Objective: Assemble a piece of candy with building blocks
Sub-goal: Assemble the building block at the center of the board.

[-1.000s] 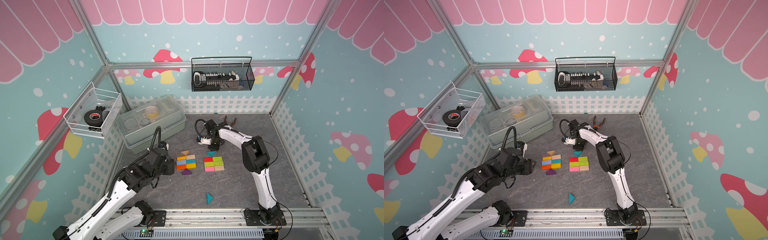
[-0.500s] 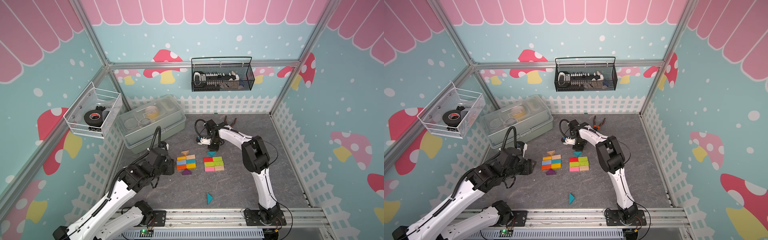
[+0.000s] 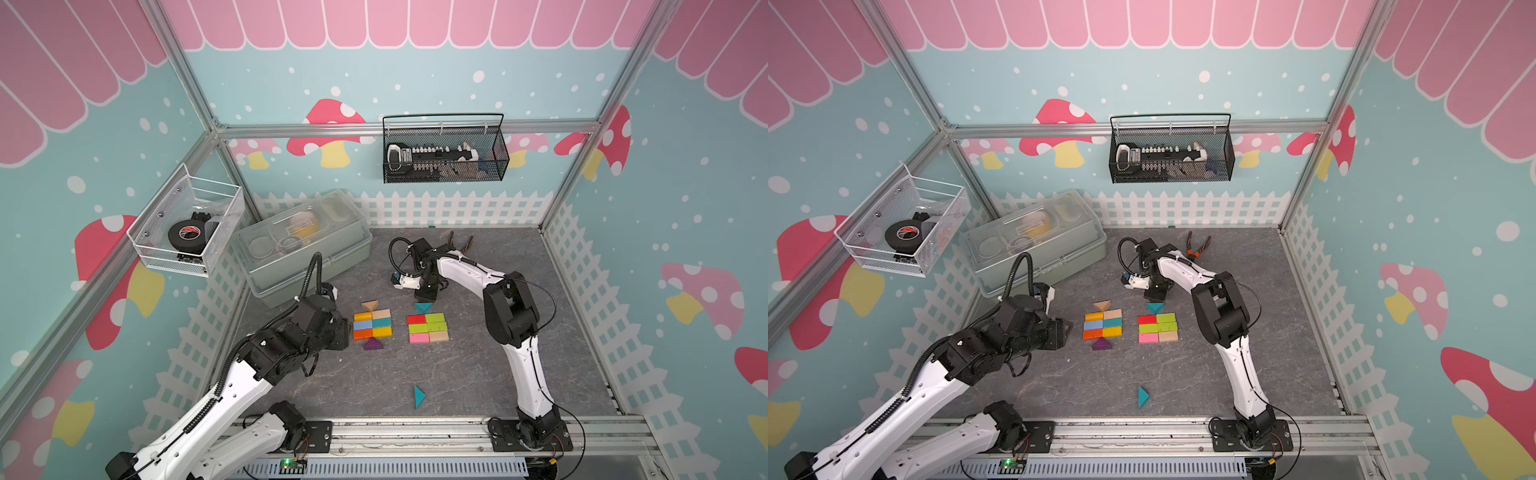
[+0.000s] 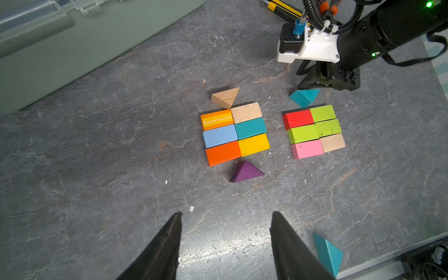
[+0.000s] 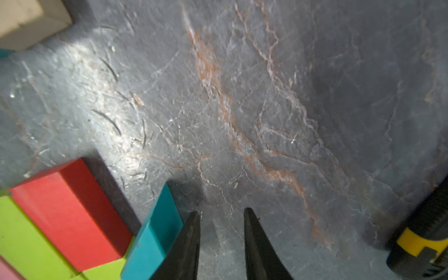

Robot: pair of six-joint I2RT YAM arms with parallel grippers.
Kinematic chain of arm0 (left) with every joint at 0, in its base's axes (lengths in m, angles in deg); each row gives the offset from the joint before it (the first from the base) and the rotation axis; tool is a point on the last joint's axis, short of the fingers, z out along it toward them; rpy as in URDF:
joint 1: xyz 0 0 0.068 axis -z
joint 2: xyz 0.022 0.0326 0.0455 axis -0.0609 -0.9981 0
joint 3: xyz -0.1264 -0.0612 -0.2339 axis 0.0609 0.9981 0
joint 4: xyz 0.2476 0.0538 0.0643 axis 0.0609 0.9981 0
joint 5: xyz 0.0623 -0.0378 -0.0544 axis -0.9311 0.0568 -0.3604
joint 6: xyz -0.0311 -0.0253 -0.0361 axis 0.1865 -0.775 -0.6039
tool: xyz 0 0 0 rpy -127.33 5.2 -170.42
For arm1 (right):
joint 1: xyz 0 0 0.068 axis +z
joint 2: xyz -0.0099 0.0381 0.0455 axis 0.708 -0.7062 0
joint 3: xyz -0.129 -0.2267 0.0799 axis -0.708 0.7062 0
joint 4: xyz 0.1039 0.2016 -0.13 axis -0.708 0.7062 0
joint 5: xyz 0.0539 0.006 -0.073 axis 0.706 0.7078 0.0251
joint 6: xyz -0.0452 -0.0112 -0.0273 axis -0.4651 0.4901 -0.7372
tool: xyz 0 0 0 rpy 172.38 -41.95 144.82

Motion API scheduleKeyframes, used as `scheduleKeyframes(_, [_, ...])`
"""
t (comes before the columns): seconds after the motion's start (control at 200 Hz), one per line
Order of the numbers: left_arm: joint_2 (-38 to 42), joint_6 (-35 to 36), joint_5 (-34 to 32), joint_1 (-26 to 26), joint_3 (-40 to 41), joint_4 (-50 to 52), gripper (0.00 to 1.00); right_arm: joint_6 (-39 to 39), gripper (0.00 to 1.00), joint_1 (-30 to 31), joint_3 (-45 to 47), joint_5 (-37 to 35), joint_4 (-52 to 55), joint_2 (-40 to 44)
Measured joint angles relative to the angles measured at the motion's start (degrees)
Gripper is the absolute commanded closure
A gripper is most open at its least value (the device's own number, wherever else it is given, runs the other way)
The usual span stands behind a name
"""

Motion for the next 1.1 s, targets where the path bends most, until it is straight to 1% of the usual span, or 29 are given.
scheduleKeyframes(0.345, [-0.3,0.0,0.0,0.0,0.0,0.0,0.42,-1.0,0.69,1.0,0.0,1.4,0.0,0.0])
scheduleKeyframes(0.635, [-0.3,0.0,0.0,0.0,0.0,0.0,0.42,-1.2,0.69,1.1,-0.5,1.1,0.0,0.0])
scheduleKeyframes(0.866, [-0.3,0.0,0.0,0.0,0.0,0.0,0.42,1.9,0.68,1.1,-3.1,0.8,-1.9,0.6])
scheduleKeyframes(0.991, [-0.2,0.0,0.0,0.0,0.0,0.0,0.42,5.6,0.68,1.1,-1.6,0.1,-4.1,5.0])
scheduleKeyframes(1.096, [0.2,0.0,-0.2,0.0,0.0,0.0,0.42,10.6,0.66,1.1,5.0,-0.5,-8.7,15.0])
